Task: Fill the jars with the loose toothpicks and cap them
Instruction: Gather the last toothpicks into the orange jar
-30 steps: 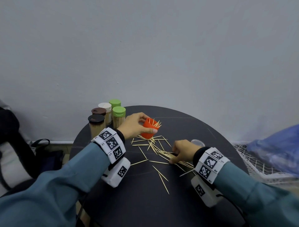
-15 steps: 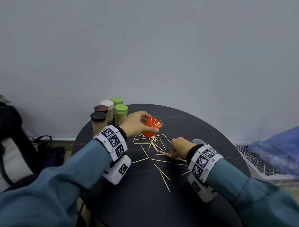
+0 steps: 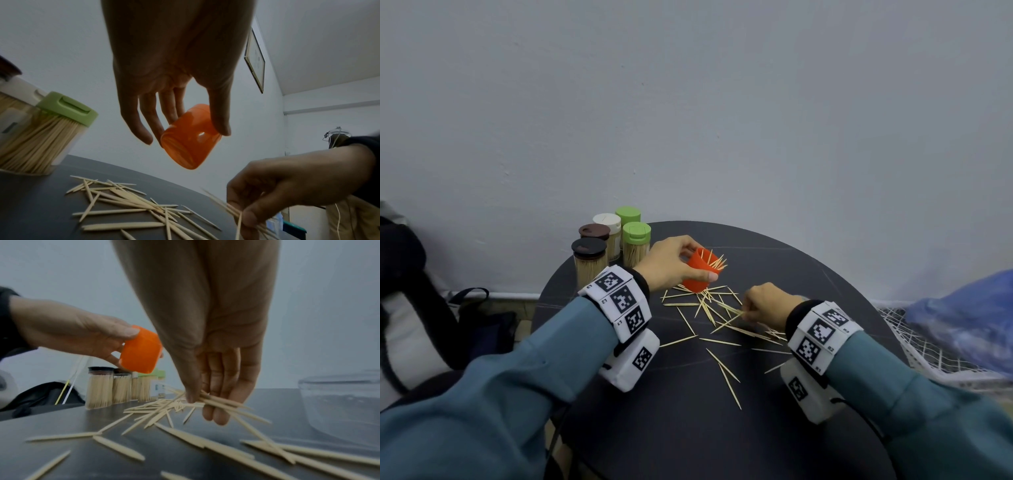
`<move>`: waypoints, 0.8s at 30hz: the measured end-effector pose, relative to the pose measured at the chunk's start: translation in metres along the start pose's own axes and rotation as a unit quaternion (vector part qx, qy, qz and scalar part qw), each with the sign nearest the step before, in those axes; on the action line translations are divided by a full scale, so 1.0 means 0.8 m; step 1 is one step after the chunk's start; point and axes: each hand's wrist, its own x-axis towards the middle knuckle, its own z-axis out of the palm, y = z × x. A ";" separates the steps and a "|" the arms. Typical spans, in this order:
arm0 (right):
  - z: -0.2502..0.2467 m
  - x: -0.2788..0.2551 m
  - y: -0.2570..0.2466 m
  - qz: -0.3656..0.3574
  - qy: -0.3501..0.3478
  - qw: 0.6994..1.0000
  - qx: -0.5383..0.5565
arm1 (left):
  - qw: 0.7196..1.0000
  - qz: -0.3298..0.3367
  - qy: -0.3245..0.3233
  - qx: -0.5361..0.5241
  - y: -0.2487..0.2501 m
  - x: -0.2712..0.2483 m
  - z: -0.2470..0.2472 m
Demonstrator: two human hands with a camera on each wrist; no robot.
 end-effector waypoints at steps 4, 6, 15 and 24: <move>-0.009 -0.003 0.014 -0.024 0.056 0.992 0.109 | 1.000 -0.003 -0.001 0.000 -0.001 0.000 0.000; -0.010 -0.004 0.018 -0.028 0.081 0.982 0.168 | 1.000 -0.005 -0.005 -0.001 0.000 0.000 0.001; -0.014 0.000 0.033 -0.008 0.200 0.916 0.349 | 1.000 -0.004 -0.008 -0.004 -0.002 -0.001 0.003; -0.065 -0.005 -0.002 -0.096 0.342 0.732 0.582 | 1.000 -0.008 -0.021 -0.013 -0.003 0.000 0.010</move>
